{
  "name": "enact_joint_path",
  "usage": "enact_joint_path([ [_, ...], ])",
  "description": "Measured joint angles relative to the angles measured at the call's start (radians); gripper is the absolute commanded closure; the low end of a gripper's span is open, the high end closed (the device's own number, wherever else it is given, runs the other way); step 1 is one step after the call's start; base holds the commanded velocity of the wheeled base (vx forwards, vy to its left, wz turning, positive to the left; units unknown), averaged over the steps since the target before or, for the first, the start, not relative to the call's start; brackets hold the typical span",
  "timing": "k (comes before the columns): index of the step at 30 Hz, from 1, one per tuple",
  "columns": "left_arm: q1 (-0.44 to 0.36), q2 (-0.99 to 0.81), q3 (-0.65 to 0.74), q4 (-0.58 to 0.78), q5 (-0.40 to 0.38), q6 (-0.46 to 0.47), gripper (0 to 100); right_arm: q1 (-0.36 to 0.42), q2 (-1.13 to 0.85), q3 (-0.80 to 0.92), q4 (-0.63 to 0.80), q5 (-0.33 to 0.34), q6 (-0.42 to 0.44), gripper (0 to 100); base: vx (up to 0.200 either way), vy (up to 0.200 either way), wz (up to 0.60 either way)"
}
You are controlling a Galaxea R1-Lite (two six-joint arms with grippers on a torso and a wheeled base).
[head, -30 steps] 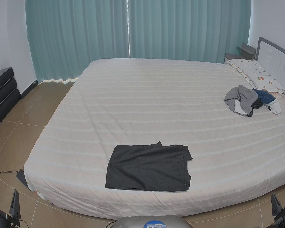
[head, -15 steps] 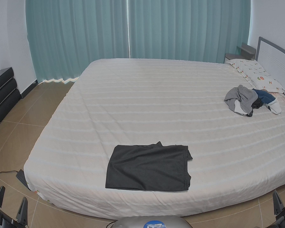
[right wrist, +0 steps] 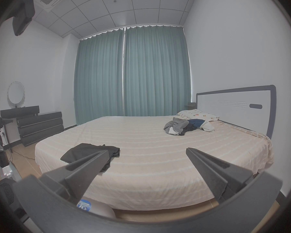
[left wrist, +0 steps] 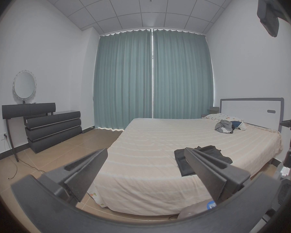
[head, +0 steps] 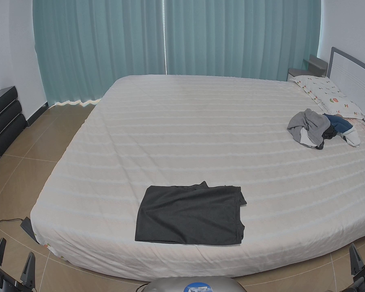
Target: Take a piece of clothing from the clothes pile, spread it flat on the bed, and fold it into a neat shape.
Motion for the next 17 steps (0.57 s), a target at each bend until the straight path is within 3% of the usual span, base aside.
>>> enact_joint_path([
  [17,0.0,0.002,0.0,-0.001,0.0,0.0,0,0.0,0.0,0.0,-0.001,0.0,0.009,0,0.0,0.0,0.0],
])
